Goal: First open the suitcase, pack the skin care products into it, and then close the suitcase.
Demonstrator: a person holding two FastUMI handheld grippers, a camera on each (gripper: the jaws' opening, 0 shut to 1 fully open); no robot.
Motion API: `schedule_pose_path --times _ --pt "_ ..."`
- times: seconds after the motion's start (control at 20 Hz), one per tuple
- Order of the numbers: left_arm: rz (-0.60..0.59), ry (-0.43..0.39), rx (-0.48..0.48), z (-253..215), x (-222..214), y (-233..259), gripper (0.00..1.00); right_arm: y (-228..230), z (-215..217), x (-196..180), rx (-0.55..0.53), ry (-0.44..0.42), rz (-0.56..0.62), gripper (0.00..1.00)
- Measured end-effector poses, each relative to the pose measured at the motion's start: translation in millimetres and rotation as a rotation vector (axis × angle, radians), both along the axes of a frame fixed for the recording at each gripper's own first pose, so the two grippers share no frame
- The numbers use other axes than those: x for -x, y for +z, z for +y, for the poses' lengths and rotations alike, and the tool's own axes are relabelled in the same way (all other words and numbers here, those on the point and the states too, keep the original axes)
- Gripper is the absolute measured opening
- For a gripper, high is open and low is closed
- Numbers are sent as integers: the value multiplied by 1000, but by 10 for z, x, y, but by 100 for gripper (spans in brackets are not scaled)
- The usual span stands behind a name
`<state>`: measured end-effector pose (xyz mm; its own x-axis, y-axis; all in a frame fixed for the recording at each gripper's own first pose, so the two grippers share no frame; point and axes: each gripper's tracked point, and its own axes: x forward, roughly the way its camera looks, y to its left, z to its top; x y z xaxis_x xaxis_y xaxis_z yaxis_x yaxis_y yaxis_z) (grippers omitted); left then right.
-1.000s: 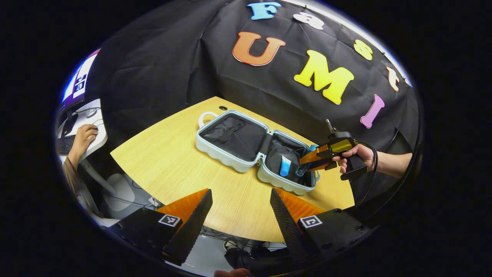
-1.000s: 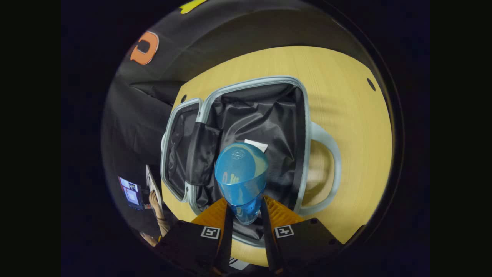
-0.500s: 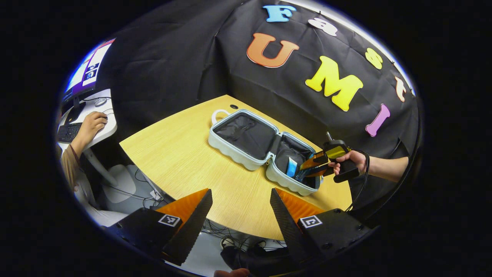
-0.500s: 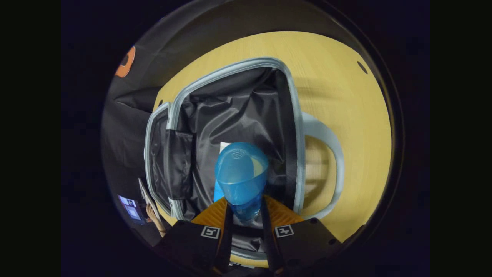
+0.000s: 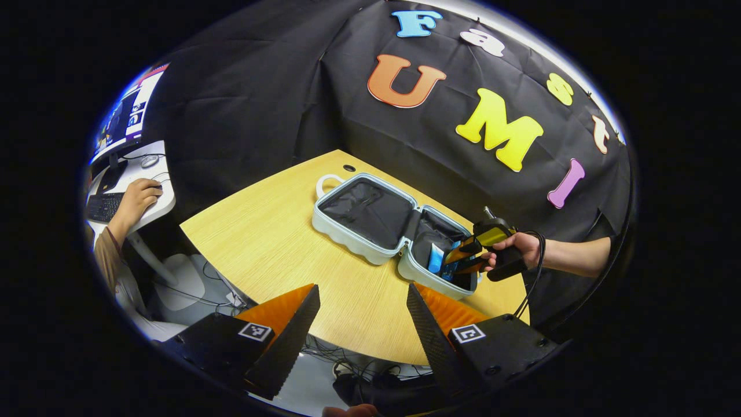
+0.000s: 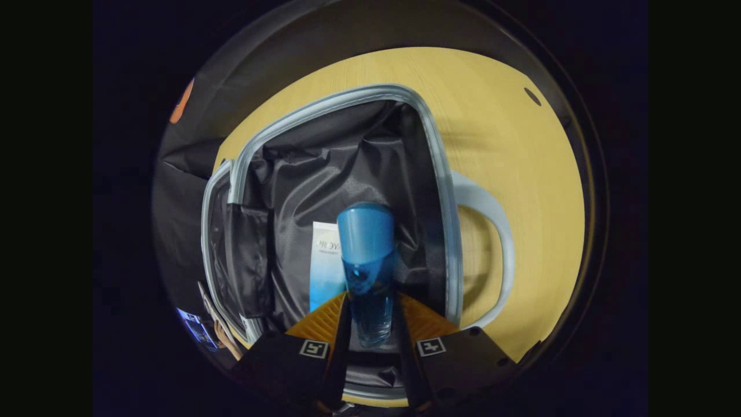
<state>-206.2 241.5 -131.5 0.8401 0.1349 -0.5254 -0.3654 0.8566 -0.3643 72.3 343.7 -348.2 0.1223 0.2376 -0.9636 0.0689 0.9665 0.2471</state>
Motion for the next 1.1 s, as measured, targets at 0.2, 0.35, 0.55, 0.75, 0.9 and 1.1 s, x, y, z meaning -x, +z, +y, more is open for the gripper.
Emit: schedule_pose_path --times 0.2,0.35,0.55,0.75,0.9,1.1 --pt "-16 6 2 4 -45 67 97 36 34 8 -10 0 -15 42" --pt "-59 15 29 21 -169 140 97 222 29 104 -43 22 -40 46" --pt "-93 33 42 246 -565 143 96 665 -66 279 -80 188 -208 62" --pt "-138 35 74 829 -1260 93 97 1283 -299 335 -100 364 -493 68" --pt "-154 85 138 1465 -1863 -90 100 1720 -523 437 -104 440 -653 68" --pt "-65 138 199 2110 -2426 -603 96 1990 -810 577 -161 379 -686 68"
